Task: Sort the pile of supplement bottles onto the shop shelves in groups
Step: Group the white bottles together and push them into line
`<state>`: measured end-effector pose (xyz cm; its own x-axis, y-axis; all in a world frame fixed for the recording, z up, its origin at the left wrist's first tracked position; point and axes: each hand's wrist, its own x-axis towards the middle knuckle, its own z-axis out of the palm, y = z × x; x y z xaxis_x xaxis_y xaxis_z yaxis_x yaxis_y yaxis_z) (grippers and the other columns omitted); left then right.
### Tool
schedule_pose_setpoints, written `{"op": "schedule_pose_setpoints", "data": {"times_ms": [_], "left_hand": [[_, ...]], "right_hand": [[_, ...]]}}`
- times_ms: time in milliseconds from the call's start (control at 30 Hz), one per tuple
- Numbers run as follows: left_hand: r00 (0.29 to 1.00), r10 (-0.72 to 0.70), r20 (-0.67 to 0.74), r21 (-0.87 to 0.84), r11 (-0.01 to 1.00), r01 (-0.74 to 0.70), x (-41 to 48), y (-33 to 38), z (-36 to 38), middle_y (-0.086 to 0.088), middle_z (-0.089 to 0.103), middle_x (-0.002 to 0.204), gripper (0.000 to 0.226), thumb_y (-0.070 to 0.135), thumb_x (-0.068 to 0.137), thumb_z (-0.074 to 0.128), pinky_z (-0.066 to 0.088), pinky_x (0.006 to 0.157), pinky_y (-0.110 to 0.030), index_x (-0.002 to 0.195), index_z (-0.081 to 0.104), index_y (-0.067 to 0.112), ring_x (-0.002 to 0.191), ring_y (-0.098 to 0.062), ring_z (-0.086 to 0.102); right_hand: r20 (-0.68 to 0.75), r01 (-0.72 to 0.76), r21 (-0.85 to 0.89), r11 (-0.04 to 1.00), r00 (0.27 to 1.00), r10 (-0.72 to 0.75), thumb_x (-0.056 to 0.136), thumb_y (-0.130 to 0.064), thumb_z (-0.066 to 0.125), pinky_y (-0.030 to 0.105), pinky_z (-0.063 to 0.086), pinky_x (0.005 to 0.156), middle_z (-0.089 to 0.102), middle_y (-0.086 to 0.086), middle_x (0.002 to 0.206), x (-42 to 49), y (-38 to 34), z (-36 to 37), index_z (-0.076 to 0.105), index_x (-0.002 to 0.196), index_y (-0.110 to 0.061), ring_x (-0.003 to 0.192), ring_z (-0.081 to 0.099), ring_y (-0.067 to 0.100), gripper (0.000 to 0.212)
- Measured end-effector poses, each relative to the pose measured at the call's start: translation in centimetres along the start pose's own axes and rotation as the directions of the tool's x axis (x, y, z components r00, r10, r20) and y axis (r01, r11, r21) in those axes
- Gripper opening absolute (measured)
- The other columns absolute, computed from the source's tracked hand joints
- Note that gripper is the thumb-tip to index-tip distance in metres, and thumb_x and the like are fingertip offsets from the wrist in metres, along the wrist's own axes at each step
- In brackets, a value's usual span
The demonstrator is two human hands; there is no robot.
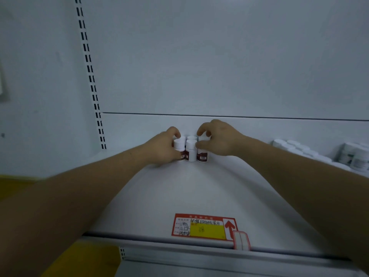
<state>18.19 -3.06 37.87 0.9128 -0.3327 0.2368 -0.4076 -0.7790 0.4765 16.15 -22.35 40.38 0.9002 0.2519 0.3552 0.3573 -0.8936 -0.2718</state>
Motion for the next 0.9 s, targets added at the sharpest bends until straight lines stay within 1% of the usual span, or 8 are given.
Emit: {"op": "schedule_pose_setpoints", "data": {"times_ms": [67, 167, 300, 433, 600, 700, 800, 900], "left_hand": [[0.999, 0.025, -0.024, -0.005, 1.0, -0.025, 0.0, -0.2, 0.0, -0.005, 0.06, 0.104, 0.04, 0.02, 0.081, 0.07, 0.044, 0.069, -0.025, 0.11, 0.042, 0.022, 0.083, -0.019, 0.056], [0.998, 0.045, -0.051, -0.006, 0.999, -0.045, 0.1, -0.4, 0.1, -0.006, 0.062, 0.102, 0.032, 0.016, 0.083, 0.068, 0.043, 0.066, -0.022, 0.104, 0.045, 0.023, 0.082, -0.019, 0.057], [0.997, 0.066, -0.05, -0.002, 0.998, -0.066, -0.1, -0.7, 0.1, -0.004, 0.061, 0.104, 0.031, 0.009, 0.085, 0.063, 0.042, 0.073, -0.024, 0.111, 0.051, 0.021, 0.081, -0.018, 0.056], [0.996, 0.077, -0.054, -0.013, 0.997, -0.077, -0.2, -0.7, 0.1, -0.001, 0.058, 0.103, 0.034, 0.01, 0.085, 0.063, 0.041, 0.076, -0.023, 0.116, 0.052, 0.02, 0.085, -0.018, 0.054], [0.994, 0.088, -0.069, -0.035, 0.995, -0.09, -0.2, -0.9, 0.5, -0.002, 0.06, 0.096, 0.036, 0.01, 0.084, 0.066, 0.039, 0.069, -0.022, 0.115, 0.051, 0.019, 0.077, -0.015, 0.053], [0.994, 0.079, -0.079, -0.054, 0.995, -0.083, -0.2, -0.9, 0.6, 0.001, 0.057, 0.092, 0.036, 0.01, 0.083, 0.065, 0.038, 0.062, -0.017, 0.115, 0.051, 0.021, 0.075, -0.014, 0.053], [0.994, 0.069, -0.084, -0.07, 0.995, -0.075, -0.4, -0.8, 0.7, 0.003, 0.056, 0.09, 0.039, 0.009, 0.082, 0.067, 0.036, 0.059, -0.01, 0.116, 0.052, 0.022, 0.073, -0.011, 0.052], [0.995, 0.057, -0.08, -0.066, 0.996, -0.062, -0.4, -0.7, 0.8, -0.001, 0.06, 0.096, 0.046, 0.012, 0.083, 0.067, 0.038, 0.062, -0.014, 0.123, 0.047, 0.021, 0.078, -0.014, 0.054]], "right_hand": [[-0.003, 0.023, -0.024, 0.999, 1.0, -0.023, 0.085, -0.045, 0.065, 0.027, 0.038, 0.078, 0.047, 0.0, 0.101, 0.3, -0.5, 0.3, 0.063, 0.108, -0.022, 0.093, 0.049, 0.016, 0.033], [0.017, 0.065, -0.104, 0.992, 0.998, -0.064, 0.088, -0.041, 0.064, 0.027, 0.038, 0.078, 0.048, -0.001, 0.098, 0.7, -0.7, 1.0, 0.063, 0.103, -0.02, 0.095, 0.05, 0.018, 0.026], [0.006, 0.093, -0.143, 0.985, 0.996, -0.093, 0.089, -0.029, 0.061, 0.031, 0.043, 0.084, 0.057, 0.001, 0.102, 0.8, -0.5, 1.1, 0.064, 0.103, -0.018, 0.101, 0.052, 0.021, 0.017], [0.002, 0.064, -0.163, 0.985, 0.998, -0.065, 0.087, -0.042, 0.062, 0.033, 0.042, 0.083, 0.052, 0.0, 0.101, 0.9, -1.0, 1.2, 0.062, 0.102, -0.019, 0.098, 0.046, 0.018, 0.027], [0.012, 0.094, -0.114, 0.989, 0.996, -0.093, 0.091, -0.023, 0.058, 0.032, 0.044, 0.087, 0.061, 0.003, 0.109, 0.9, -1.1, 1.3, 0.064, 0.104, -0.017, 0.102, 0.052, 0.021, 0.016], [0.002, 0.099, -0.095, 0.991, 0.995, -0.099, 0.091, -0.015, 0.054, 0.025, 0.038, 0.079, 0.063, 0.001, 0.107, 0.6, -0.9, 1.1, 0.065, 0.105, -0.017, 0.093, 0.049, 0.015, 0.018], [-0.002, 0.101, -0.078, 0.992, 0.995, -0.101, 0.089, -0.013, 0.054, 0.022, 0.033, 0.076, 0.063, 0.002, 0.108, 0.4, -0.9, 1.2, 0.065, 0.107, -0.015, 0.092, 0.048, 0.015, 0.021], [-0.028, 0.059, 0.0, 0.998, 0.998, -0.059, 0.085, -0.015, 0.059, 0.026, 0.038, 0.08, 0.054, 0.003, 0.108, 0.1, -0.7, 1.1, 0.06, 0.11, -0.016, 0.099, 0.05, 0.019, 0.026]]}}
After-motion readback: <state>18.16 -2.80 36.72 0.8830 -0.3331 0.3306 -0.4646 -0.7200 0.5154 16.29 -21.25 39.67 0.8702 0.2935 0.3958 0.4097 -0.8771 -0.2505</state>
